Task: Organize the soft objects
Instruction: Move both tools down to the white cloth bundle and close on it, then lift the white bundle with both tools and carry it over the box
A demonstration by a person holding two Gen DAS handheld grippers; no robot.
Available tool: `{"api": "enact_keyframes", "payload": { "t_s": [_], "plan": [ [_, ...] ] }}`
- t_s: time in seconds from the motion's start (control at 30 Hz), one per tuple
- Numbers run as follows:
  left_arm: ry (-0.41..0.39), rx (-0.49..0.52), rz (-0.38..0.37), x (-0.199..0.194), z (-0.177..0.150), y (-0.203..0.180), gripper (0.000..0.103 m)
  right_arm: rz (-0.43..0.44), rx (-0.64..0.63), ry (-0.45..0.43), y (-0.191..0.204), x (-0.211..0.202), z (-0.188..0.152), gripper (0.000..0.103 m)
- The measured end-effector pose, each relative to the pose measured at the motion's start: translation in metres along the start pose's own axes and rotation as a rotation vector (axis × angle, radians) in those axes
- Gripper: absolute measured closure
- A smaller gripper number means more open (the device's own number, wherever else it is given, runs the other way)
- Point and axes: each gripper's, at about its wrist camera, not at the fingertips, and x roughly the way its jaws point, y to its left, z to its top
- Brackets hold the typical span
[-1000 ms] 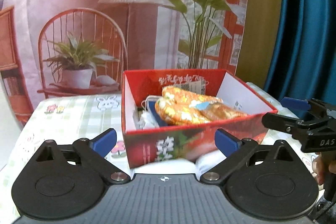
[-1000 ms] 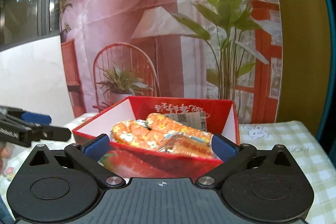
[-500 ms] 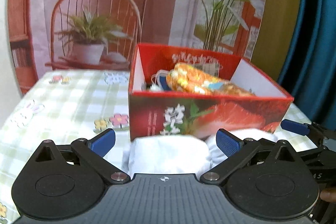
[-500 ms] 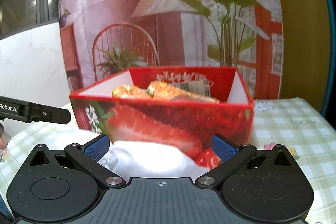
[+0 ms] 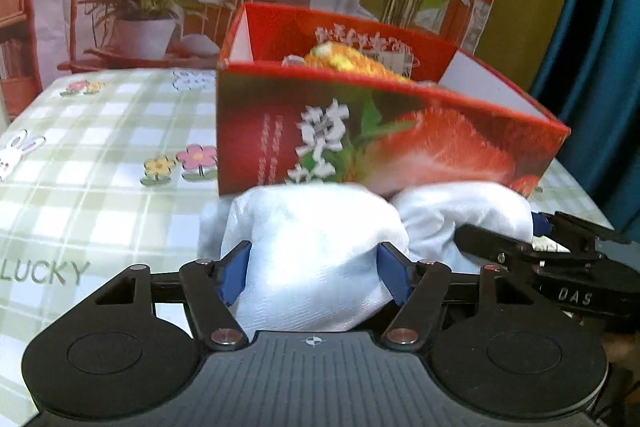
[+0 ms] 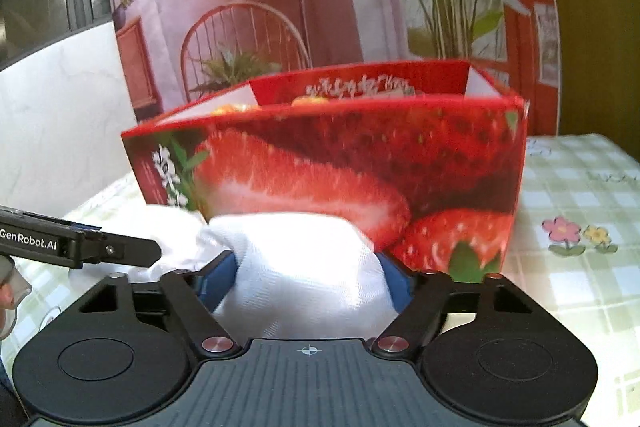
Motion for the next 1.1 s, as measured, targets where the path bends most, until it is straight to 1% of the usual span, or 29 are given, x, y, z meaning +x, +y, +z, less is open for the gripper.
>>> {"api": "enact_keyframes", "payload": {
  "t_s": [0.07, 0.13, 0.27, 0.37, 0.4, 0.53, 0.63, 0.8, 1.1],
  "plan": [
    [-0.003, 0.011, 0.009, 0.002, -0.005, -0.001, 0.033, 0.013, 0.012, 0.005, -0.002, 0.001, -0.001, 0.04],
    [-0.005, 0.01, 0.01, 0.002, -0.007, 0.0, 0.032, 0.02, 0.023, 0.016, -0.002, 0.002, -0.003, 0.043],
    [0.005, -0.025, -0.001, 0.007, -0.011, 0.007, 0.032, 0.033, 0.014, 0.039, -0.003, 0.007, -0.003, 0.046],
    [0.049, -0.088, -0.045, 0.016, -0.018, 0.019, 0.032, 0.041, 0.018, 0.054, -0.004, 0.01, -0.003, 0.049],
    [0.034, -0.094, -0.055, 0.016, -0.021, 0.021, 0.032, 0.045, 0.014, 0.06, -0.004, 0.011, -0.003, 0.05],
    [0.032, -0.082, -0.054, 0.015, -0.023, 0.021, 0.032, 0.057, 0.002, 0.074, -0.003, 0.012, -0.004, 0.057],
    [0.028, -0.075, -0.054, 0.014, -0.025, 0.02, 0.032, 0.07, 0.001, 0.086, -0.003, 0.014, -0.004, 0.061],
    [0.024, -0.064, -0.05, 0.014, -0.025, 0.017, 0.032, 0.077, 0.007, 0.124, -0.004, 0.019, -0.003, 0.063],
    [0.022, -0.056, -0.046, 0.015, -0.025, 0.016, 0.032, 0.049, -0.065, 0.172, 0.008, 0.029, -0.003, 0.066]
  ]
}}
